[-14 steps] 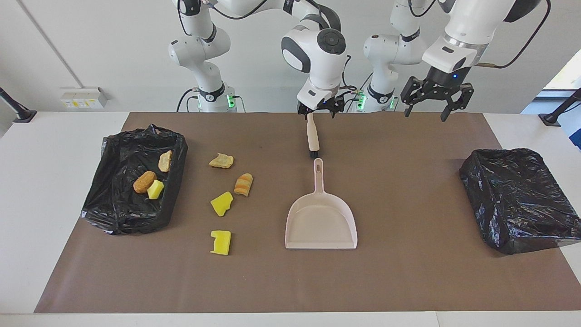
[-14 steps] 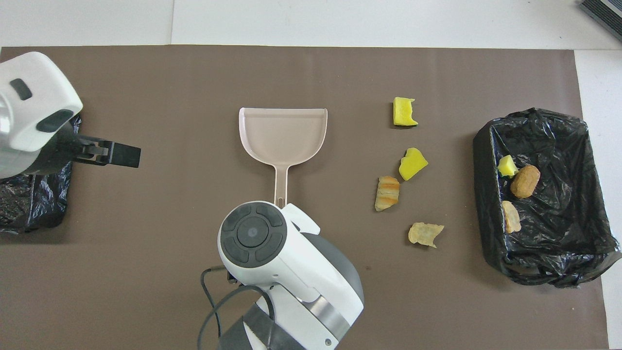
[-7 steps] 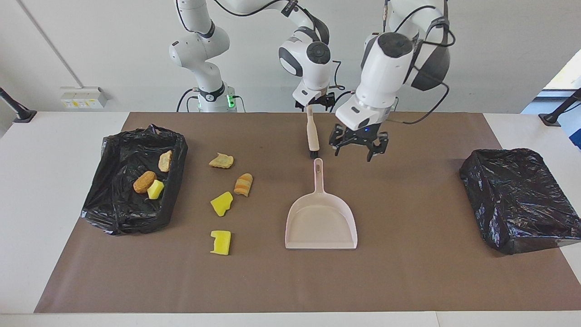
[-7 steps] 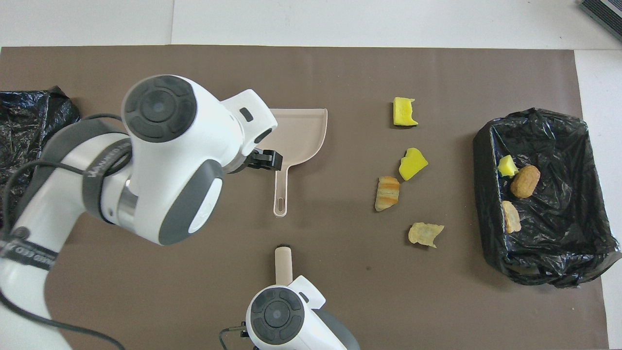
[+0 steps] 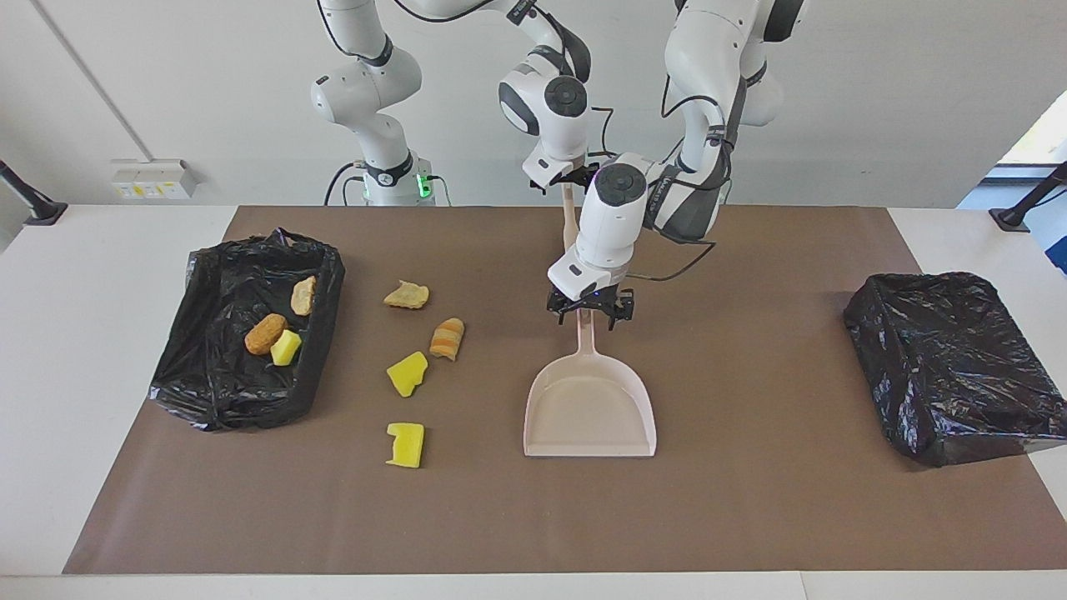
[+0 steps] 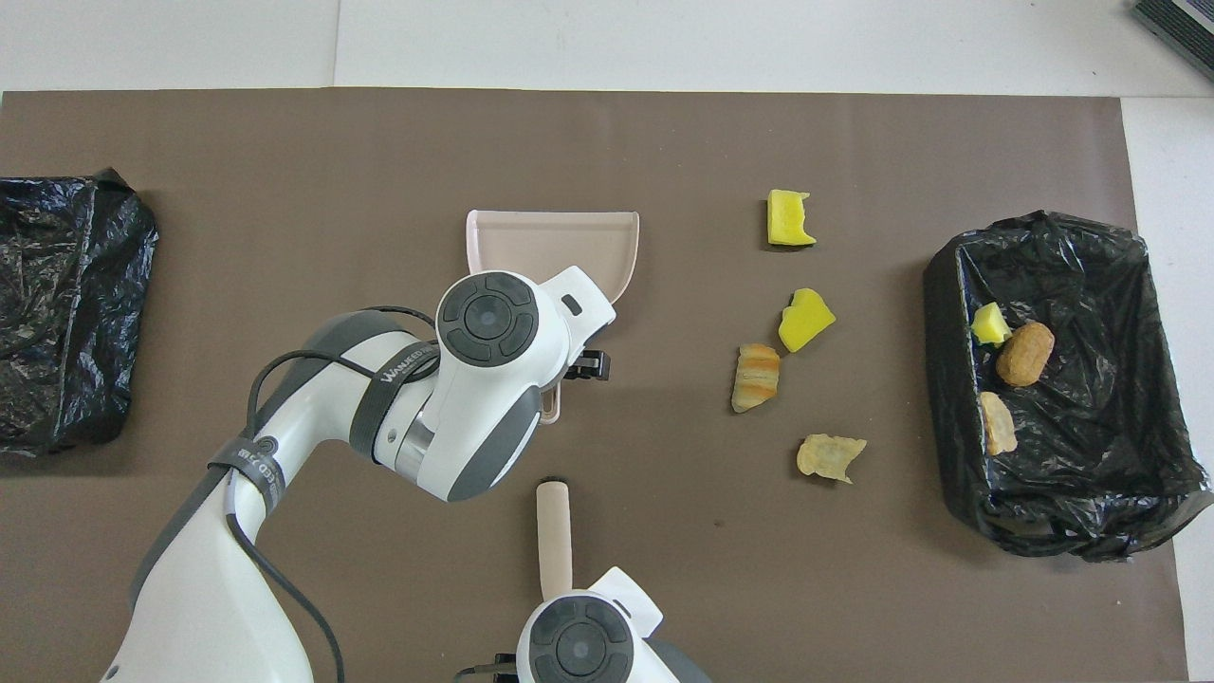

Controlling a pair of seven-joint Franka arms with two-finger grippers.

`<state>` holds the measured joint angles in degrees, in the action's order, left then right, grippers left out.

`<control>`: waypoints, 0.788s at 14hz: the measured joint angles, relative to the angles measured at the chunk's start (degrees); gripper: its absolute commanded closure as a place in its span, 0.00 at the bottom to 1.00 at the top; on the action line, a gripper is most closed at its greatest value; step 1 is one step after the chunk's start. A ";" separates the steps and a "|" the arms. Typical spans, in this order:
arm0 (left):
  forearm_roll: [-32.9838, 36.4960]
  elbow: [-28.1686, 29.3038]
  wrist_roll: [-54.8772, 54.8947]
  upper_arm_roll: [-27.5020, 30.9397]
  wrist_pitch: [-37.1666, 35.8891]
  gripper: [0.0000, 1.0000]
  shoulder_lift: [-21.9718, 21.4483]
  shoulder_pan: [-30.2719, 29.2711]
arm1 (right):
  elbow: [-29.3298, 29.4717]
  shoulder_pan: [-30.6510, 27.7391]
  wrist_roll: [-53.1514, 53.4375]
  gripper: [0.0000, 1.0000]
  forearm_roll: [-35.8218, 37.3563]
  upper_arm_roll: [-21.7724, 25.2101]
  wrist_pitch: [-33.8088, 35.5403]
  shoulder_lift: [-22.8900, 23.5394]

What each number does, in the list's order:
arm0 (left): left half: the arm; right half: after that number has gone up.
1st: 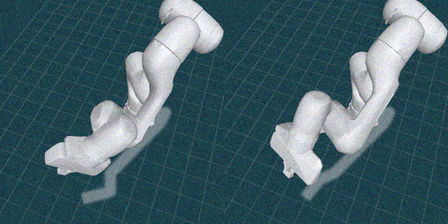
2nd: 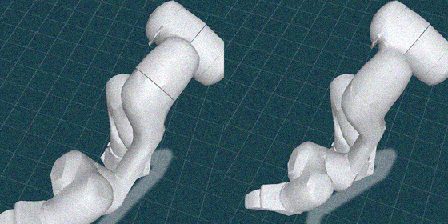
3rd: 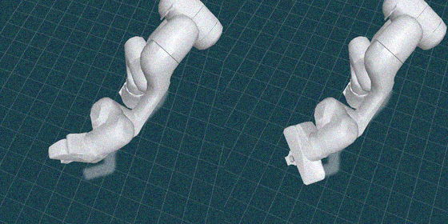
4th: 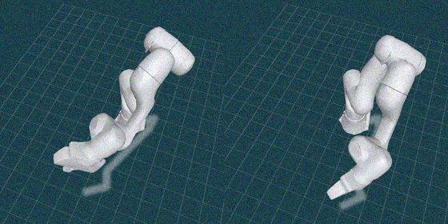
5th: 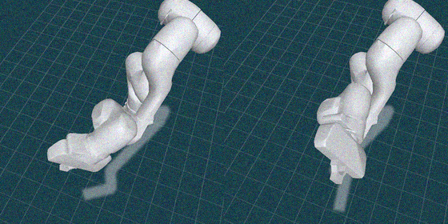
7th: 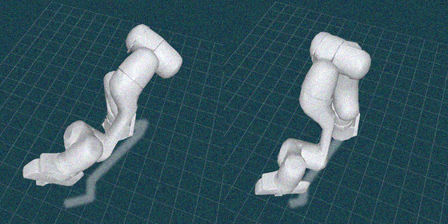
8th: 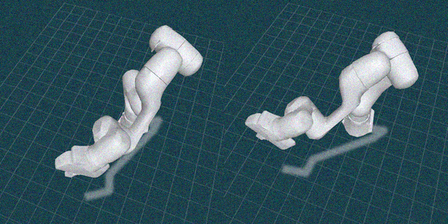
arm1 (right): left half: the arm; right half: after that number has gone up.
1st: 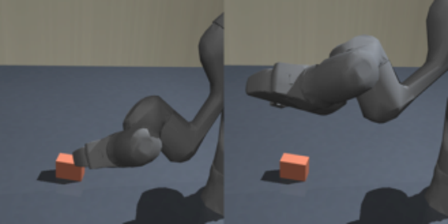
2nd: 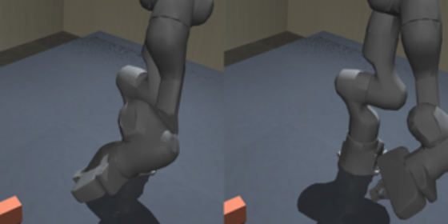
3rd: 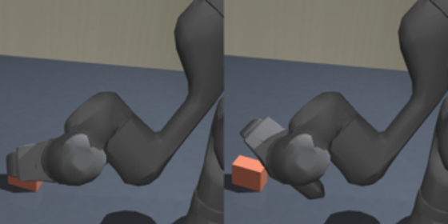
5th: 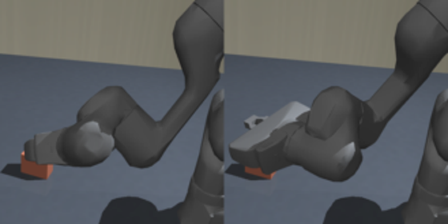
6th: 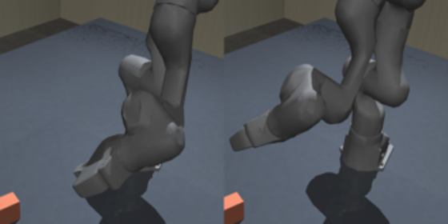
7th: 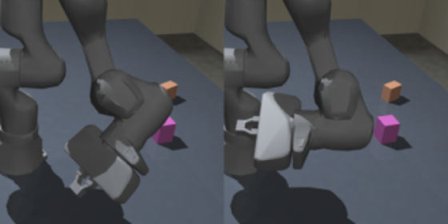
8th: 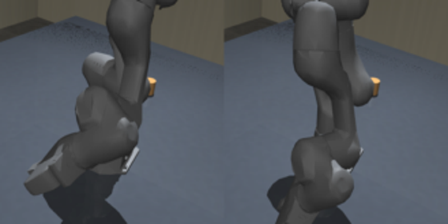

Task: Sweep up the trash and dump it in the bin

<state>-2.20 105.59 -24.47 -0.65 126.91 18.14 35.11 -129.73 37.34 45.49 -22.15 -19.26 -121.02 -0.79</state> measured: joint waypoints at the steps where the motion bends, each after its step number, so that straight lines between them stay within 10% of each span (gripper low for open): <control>1: 0.00 0.05 -0.05 0.15 0.49 0.22 0.14 -0.03 | -1.24 1.00 0.00 0.00 -0.03 -0.03 -2.84 0.01; 4: 0.05 0.05 -0.15 0.22 1.38 0.33 0.25 -0.04 | -4.16 2.12 0.00 0.00 -0.23 -0.04 -7.17 0.04; 5: 0.20 0.05 -0.15 0.22 1.59 0.37 0.39 -0.04 | -4.54 2.10 -0.01 0.12 -0.24 0.02 -7.59 0.04; 8: 0.71 0.09 -0.14 0.14 1.67 0.47 0.85 0.00 | -5.14 2.08 -0.37 0.99 -0.27 0.10 -9.83 0.04; 11: 3.05 0.07 -0.12 0.11 1.71 0.87 0.94 0.25 | -5.51 2.07 -0.74 1.00 -0.29 0.11 -12.36 0.04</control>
<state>0.85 105.66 -24.60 -0.54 128.62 19.07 35.36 -135.24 39.41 44.76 -22.44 -19.15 -133.38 -0.74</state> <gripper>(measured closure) 0.520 0.573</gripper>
